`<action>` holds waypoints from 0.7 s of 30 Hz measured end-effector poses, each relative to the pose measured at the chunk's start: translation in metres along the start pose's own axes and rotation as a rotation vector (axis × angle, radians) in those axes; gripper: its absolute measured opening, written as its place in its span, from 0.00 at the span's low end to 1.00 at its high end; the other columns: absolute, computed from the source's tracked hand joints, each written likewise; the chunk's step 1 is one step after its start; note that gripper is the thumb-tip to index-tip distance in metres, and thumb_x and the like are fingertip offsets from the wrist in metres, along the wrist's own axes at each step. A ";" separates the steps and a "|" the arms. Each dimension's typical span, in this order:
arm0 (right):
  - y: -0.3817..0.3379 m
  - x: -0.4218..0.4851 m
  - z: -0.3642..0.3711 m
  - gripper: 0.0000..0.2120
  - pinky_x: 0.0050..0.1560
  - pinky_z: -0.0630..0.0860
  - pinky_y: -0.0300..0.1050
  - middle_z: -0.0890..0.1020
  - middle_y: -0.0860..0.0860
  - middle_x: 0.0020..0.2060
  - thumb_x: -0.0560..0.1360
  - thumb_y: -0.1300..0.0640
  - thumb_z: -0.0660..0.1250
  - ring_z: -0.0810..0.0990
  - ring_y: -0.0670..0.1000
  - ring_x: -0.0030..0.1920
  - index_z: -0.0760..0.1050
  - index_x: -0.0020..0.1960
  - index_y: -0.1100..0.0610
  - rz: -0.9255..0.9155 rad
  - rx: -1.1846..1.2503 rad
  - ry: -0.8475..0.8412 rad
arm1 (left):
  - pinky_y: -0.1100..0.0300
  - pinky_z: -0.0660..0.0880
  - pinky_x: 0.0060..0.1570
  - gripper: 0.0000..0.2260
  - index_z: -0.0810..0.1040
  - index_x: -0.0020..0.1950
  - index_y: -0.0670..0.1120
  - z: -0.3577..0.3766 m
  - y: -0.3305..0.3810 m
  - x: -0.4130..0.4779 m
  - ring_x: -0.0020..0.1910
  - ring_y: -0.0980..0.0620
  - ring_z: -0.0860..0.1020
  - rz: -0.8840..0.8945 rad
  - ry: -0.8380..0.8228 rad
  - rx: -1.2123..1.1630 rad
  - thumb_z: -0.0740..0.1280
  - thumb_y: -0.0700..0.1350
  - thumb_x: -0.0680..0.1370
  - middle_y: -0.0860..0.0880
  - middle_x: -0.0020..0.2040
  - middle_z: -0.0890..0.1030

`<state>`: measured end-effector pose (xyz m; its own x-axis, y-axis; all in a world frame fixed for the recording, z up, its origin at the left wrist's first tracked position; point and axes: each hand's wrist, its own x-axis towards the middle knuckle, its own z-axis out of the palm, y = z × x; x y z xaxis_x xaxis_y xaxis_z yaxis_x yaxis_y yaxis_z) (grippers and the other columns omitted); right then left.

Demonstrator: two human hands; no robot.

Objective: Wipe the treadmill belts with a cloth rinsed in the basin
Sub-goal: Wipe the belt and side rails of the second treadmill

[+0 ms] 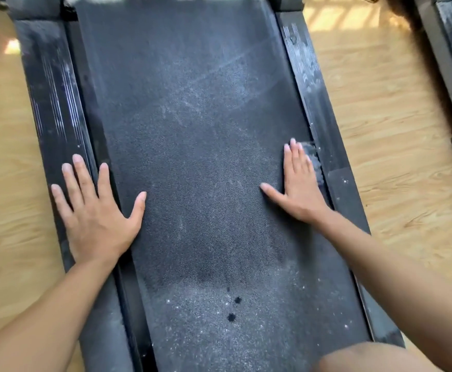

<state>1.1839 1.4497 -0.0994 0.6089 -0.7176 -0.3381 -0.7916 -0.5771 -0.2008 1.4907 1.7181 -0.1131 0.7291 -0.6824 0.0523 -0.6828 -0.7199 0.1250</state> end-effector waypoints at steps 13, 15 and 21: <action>0.010 -0.142 0.038 0.52 0.84 0.44 0.60 0.35 0.52 0.84 0.78 0.27 0.57 0.35 0.53 0.84 0.35 0.85 0.56 0.059 0.047 -0.060 | 0.36 0.47 0.81 0.41 0.59 0.84 0.45 -0.004 0.001 -0.001 0.85 0.41 0.46 -0.008 0.015 -0.025 0.55 0.71 0.79 0.41 0.86 0.47; 0.011 -0.189 0.053 0.52 0.83 0.45 0.59 0.34 0.51 0.84 0.78 0.27 0.56 0.35 0.54 0.84 0.35 0.85 0.56 0.074 0.040 -0.112 | 0.36 0.47 0.82 0.41 0.60 0.83 0.44 -0.005 0.001 -0.002 0.85 0.41 0.46 -0.008 0.017 -0.034 0.55 0.71 0.79 0.41 0.86 0.47; 0.008 -0.111 0.036 0.51 0.83 0.42 0.59 0.33 0.50 0.83 0.77 0.24 0.50 0.32 0.51 0.83 0.34 0.85 0.55 0.075 0.015 -0.041 | 0.37 0.47 0.82 0.42 0.60 0.84 0.45 -0.003 0.001 -0.001 0.85 0.42 0.46 -0.010 0.014 0.000 0.55 0.71 0.78 0.41 0.86 0.48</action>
<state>1.1081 1.5388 -0.0962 0.5456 -0.7415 -0.3904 -0.8357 -0.5161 -0.1876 1.4892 1.7183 -0.1095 0.7363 -0.6735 0.0650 -0.6756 -0.7264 0.1257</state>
